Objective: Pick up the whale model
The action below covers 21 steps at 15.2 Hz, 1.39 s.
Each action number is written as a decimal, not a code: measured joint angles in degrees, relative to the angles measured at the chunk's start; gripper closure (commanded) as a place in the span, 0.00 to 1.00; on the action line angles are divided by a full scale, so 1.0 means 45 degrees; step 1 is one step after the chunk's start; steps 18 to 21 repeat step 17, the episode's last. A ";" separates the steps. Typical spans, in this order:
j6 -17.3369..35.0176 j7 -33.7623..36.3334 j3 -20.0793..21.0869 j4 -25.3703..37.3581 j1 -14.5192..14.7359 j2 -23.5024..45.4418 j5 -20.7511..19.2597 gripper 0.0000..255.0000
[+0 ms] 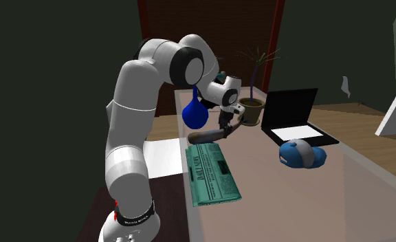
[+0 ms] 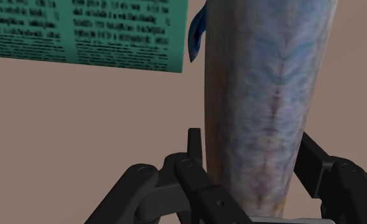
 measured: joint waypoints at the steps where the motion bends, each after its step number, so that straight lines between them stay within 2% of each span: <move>1: -0.0006 0.0002 -0.0002 0.0009 0.0001 0.0007 -0.0004 1.00; 16: -0.2103 -0.0268 0.0241 0.0868 -0.0222 -0.1314 0.0639 1.00; 21: -0.2198 -0.0275 0.0249 0.0913 -0.0229 -0.1368 0.0664 1.00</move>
